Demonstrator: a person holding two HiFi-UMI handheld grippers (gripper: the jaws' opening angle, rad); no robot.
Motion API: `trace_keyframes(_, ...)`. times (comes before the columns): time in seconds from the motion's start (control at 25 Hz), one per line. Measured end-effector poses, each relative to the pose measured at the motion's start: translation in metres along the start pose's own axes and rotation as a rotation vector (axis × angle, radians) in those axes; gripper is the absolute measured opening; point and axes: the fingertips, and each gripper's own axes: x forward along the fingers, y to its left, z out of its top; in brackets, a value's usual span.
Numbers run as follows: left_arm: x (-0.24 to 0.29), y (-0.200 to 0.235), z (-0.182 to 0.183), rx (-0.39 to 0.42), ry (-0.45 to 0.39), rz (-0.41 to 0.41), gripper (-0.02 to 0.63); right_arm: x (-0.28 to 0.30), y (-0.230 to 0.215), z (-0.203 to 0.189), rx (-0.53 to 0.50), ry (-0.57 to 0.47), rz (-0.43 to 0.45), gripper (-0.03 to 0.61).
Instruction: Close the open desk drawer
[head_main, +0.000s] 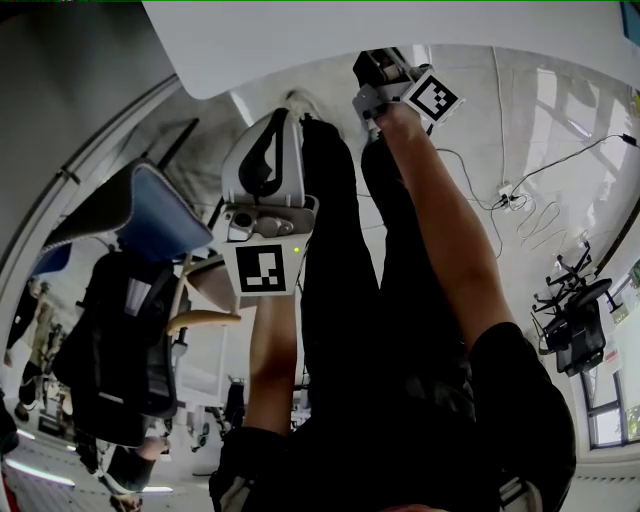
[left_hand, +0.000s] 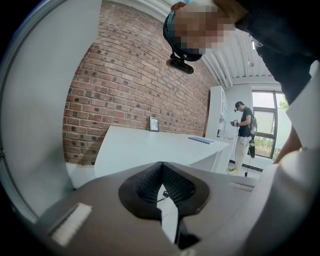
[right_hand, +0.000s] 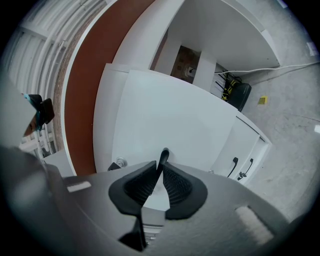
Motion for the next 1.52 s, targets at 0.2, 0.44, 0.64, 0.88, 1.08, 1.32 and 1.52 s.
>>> trace_keyframes(0.2,0.000,0.000,0.003,-0.003,0.000,0.005,0.017,0.005,-0.005,0.001,0.034,-0.011,-0.018,0.048)
trace_keyframes(0.44,0.001,0.001,0.001,0.000,0.008,0.006,0.017,0.017,-0.008,0.004,0.031,-0.016,-0.007,0.046)
trace_keyframes(0.64,0.004,0.004,0.003,0.000,0.010,0.013,0.017,0.033,-0.007,0.016,0.035,-0.033,0.005,0.046)
trace_keyframes(0.88,0.006,0.006,0.003,-0.003,0.007,0.020,0.017,0.033,-0.008,0.016,0.027,-0.031,0.017,0.046)
trace_keyframes(1.08,0.005,0.004,0.009,-0.001,-0.001,0.024,0.017,0.034,-0.004,0.014,0.052,-0.026,0.026,0.048)
trace_keyframes(1.32,-0.004,-0.003,0.024,-0.017,-0.012,0.030,0.017,0.032,-0.007,0.015,0.012,0.006,-0.011,0.061)
trace_keyframes(1.52,-0.020,-0.001,0.047,-0.006,-0.020,0.039,0.017,0.015,-0.005,-0.003,0.034,0.038,-0.092,0.067)
